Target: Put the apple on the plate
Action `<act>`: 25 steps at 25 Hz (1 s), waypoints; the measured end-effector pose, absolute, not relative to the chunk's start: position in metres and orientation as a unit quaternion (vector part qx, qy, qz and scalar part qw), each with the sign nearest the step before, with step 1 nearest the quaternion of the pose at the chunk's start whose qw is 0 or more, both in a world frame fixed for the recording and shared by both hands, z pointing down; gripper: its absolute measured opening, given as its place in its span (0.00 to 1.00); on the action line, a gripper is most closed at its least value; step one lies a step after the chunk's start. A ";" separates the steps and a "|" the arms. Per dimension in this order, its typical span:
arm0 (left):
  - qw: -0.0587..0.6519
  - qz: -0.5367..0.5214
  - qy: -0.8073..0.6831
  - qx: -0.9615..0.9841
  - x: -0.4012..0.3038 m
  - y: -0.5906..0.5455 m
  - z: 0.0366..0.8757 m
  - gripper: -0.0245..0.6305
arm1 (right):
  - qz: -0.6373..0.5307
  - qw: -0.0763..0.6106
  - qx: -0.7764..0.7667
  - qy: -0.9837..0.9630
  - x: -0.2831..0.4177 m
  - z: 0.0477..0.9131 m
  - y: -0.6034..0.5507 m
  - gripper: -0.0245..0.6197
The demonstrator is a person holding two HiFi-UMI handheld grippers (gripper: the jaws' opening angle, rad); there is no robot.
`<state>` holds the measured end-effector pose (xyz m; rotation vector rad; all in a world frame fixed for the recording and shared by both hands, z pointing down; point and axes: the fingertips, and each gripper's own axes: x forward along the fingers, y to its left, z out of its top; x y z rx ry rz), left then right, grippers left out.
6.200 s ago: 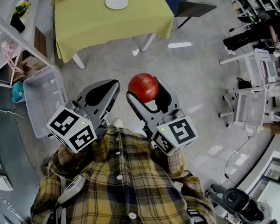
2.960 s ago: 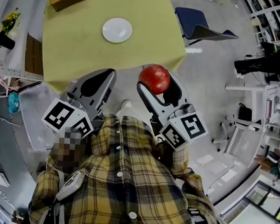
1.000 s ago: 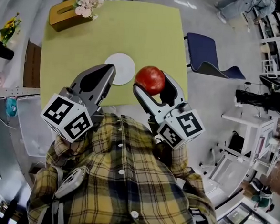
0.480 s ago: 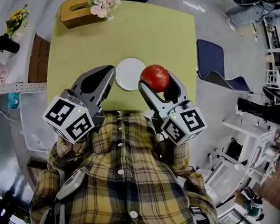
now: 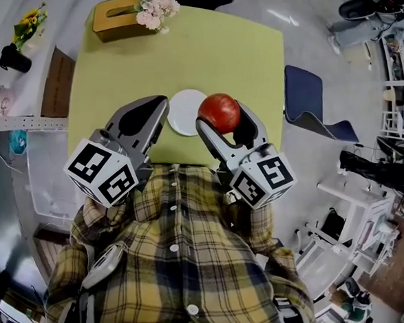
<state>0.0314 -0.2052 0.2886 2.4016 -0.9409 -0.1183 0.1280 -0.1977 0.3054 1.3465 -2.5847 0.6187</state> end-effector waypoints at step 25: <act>0.359 0.010 -0.405 0.841 -0.029 -0.186 0.380 0.05 | 0.294 0.141 0.428 -0.843 0.105 0.414 -0.218 0.59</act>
